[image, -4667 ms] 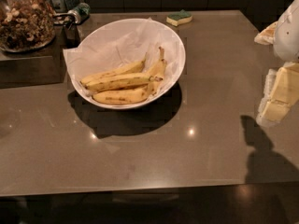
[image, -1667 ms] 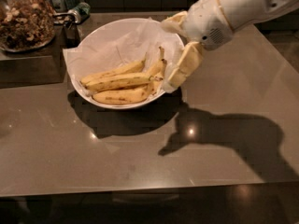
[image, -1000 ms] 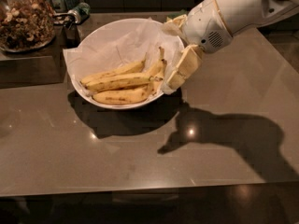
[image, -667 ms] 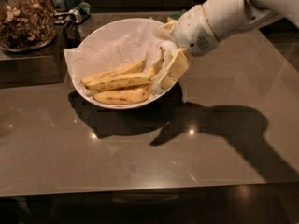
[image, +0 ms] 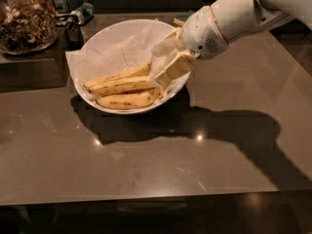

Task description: Pick banana from white bowl

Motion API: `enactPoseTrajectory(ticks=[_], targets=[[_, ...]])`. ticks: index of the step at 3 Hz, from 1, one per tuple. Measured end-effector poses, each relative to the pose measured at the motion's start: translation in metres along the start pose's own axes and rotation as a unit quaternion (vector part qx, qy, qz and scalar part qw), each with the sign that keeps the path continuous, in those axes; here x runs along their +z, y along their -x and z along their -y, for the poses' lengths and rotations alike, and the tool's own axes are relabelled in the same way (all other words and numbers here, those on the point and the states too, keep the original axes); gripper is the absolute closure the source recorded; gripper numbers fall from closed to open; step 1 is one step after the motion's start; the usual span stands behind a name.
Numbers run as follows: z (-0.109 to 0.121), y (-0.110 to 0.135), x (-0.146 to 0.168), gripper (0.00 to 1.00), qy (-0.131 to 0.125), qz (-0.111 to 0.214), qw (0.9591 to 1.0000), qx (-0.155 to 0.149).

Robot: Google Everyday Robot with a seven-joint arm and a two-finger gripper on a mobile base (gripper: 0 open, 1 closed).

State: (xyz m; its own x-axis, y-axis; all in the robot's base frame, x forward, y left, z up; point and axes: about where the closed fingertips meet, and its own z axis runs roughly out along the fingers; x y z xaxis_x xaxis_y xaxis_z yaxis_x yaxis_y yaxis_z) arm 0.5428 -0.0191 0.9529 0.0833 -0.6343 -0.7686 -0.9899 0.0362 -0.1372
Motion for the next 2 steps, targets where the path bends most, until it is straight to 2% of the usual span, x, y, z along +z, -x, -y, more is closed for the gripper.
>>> enactPoseTrajectory(ticks=[2], targets=[[0.007, 0.008, 0.025, 0.35, 0.025, -0.006, 0.9996, -0.013]])
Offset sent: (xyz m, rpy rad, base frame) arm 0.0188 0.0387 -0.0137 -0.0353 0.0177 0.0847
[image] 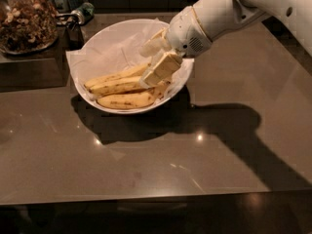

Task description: Pick banana from white bowl

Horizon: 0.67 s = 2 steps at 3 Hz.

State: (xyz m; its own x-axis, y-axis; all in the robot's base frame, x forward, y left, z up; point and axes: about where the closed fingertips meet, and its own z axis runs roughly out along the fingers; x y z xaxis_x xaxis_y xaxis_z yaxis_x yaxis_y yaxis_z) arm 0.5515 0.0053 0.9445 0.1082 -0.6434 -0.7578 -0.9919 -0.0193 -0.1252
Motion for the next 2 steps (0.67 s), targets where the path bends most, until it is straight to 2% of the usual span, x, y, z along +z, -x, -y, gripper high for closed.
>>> enactPoseTrajectory(ticks=[2], targets=[[0.008, -0.012, 0.029, 0.35, 0.025, -0.001, 0.9996, 0.016]])
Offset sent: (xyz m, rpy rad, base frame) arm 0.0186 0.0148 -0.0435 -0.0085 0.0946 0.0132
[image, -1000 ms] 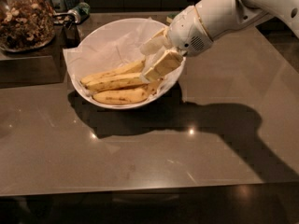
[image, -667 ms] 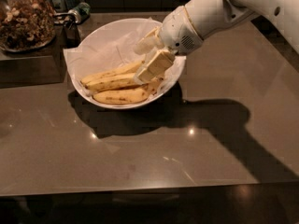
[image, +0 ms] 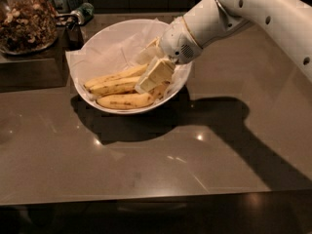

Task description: Pick banana from white bowl

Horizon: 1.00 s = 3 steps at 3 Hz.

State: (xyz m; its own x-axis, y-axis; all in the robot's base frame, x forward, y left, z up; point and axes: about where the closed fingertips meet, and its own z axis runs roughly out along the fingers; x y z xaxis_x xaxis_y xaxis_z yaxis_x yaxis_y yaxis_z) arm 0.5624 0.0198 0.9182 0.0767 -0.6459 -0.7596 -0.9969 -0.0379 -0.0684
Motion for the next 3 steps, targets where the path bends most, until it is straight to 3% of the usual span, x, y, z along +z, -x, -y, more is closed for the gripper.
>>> enactPoseTrajectory(ticks=[2, 3], targets=[[0.013, -0.025, 0.024, 0.43, 0.022, 0.002, 0.9993, 0.029], [0.014, -0.031, 0.028, 0.62, 0.025, 0.007, 0.999, 0.036]])
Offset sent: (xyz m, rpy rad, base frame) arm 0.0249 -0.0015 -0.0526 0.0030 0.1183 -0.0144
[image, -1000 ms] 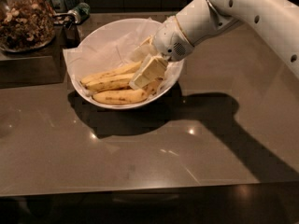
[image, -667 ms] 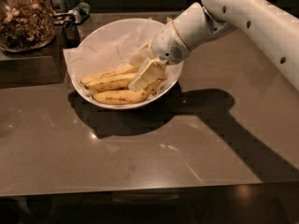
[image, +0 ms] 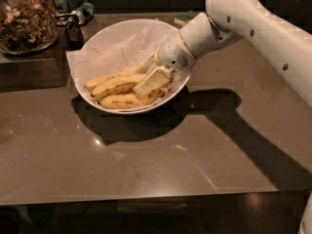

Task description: Pick banana from white bowl

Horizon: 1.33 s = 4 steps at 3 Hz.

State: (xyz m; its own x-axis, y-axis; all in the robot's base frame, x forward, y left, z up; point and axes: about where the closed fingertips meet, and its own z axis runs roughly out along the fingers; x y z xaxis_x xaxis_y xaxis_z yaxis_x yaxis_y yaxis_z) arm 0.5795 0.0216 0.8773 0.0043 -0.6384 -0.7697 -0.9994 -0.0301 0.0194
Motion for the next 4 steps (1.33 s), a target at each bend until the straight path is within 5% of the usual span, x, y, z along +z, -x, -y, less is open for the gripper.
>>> enactPoseTrajectory(ticks=[2, 3, 4], targets=[[-0.009, 0.01, -0.02, 1.0, -0.039, 0.008, 0.9991, -0.012], [-0.02, 0.03, -0.047, 1.0, -0.085, 0.017, 0.9955, -0.039], [-0.038, 0.056, -0.079, 1.0, -0.103, 0.04, 0.9909, -0.076]])
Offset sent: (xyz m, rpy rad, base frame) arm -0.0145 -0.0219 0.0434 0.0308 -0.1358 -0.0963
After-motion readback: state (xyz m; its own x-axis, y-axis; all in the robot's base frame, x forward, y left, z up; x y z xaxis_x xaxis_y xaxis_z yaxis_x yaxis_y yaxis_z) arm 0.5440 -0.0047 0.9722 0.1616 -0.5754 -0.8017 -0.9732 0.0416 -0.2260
